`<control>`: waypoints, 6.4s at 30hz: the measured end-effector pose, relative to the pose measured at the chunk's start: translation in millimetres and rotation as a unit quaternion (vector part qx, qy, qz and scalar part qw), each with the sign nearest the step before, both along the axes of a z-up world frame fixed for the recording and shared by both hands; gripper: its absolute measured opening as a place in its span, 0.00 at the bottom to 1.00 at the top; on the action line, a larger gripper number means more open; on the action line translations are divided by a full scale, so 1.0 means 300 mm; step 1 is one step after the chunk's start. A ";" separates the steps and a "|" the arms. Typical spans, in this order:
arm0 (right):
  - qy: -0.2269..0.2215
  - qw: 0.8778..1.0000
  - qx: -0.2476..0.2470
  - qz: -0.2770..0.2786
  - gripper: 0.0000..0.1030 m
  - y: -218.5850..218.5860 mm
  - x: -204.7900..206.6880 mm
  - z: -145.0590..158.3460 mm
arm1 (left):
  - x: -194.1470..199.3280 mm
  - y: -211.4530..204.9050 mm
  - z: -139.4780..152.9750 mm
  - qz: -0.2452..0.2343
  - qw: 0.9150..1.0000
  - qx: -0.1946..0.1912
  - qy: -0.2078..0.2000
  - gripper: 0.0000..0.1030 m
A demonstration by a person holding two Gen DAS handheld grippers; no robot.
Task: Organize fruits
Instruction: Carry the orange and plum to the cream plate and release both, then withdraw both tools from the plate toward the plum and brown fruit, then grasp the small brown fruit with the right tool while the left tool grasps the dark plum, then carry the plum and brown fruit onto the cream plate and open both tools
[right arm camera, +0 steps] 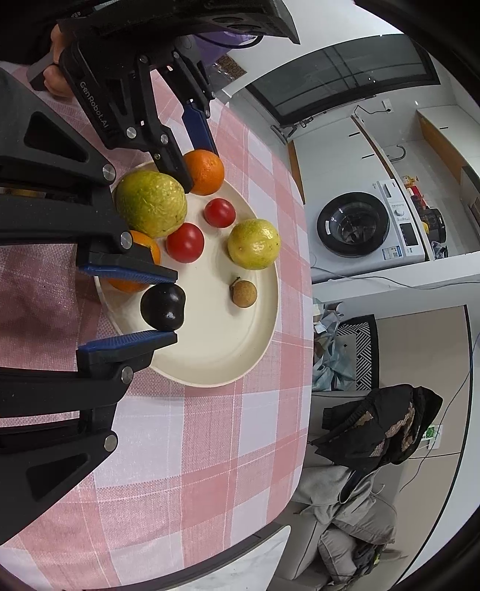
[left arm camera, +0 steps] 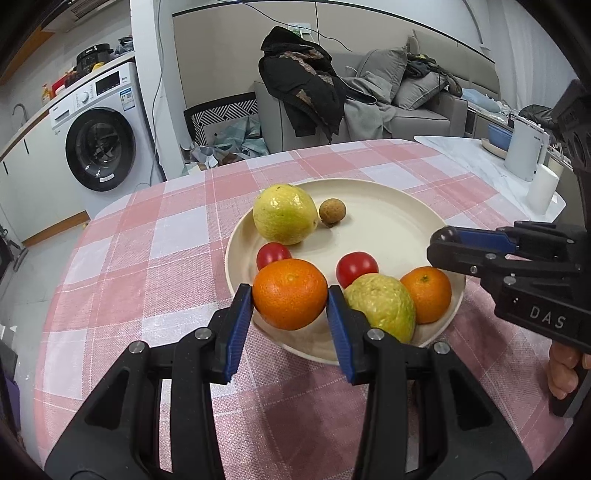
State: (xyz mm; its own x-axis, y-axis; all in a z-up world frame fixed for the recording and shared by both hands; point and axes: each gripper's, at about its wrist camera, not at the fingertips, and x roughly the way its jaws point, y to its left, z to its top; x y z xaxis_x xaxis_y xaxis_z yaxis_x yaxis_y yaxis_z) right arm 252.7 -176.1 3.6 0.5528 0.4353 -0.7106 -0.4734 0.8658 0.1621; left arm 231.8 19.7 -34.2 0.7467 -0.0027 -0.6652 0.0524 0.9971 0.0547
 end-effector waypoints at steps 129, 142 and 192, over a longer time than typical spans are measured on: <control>-0.003 0.998 -0.034 0.051 0.28 -0.079 -0.224 0.014 | -0.295 -0.209 -0.066 -0.054 0.995 0.013 0.085 0.76; -0.003 0.998 -0.028 0.047 0.28 -0.093 -0.226 0.021 | -0.222 -0.264 -0.065 -0.075 0.993 -0.003 0.090 0.38; -0.001 1.000 -0.001 0.016 0.28 -0.047 -0.083 0.074 | -0.198 -0.068 0.183 -0.020 0.999 -0.021 -0.023 0.19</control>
